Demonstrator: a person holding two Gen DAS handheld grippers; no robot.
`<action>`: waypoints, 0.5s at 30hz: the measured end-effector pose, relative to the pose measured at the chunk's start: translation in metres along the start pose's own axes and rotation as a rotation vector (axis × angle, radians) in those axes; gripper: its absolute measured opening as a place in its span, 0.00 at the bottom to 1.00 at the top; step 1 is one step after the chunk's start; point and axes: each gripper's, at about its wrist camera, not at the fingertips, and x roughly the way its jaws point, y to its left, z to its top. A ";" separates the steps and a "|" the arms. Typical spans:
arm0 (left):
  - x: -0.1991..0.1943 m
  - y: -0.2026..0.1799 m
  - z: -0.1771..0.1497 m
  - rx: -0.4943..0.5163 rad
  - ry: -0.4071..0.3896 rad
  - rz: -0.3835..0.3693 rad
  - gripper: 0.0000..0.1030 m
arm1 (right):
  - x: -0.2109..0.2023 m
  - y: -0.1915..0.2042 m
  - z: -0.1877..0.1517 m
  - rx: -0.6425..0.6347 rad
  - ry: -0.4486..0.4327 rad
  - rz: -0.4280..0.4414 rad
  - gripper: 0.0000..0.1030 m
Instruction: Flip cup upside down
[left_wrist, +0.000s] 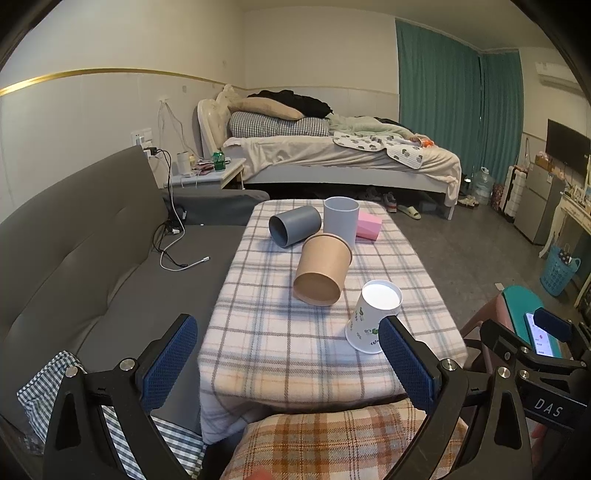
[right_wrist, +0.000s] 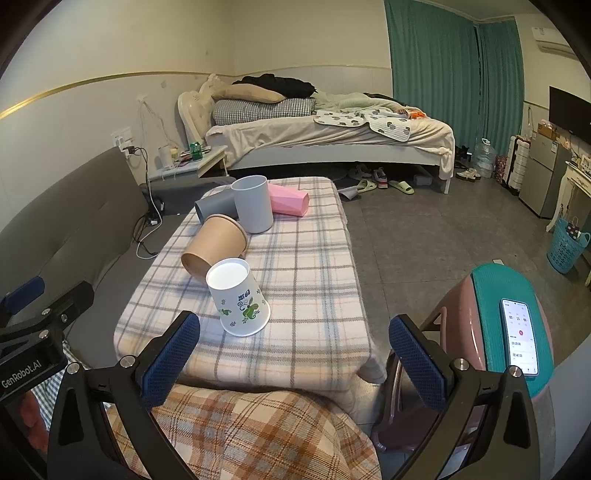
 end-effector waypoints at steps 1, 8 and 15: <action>0.000 0.000 0.000 0.000 0.001 -0.001 0.98 | 0.000 0.000 0.000 -0.001 0.000 0.000 1.00; 0.000 0.000 0.000 0.001 0.000 -0.002 0.98 | 0.000 0.000 0.001 0.001 0.001 -0.001 1.00; 0.001 -0.001 -0.001 0.001 0.001 0.000 0.98 | 0.000 0.000 0.001 0.001 0.001 -0.002 1.00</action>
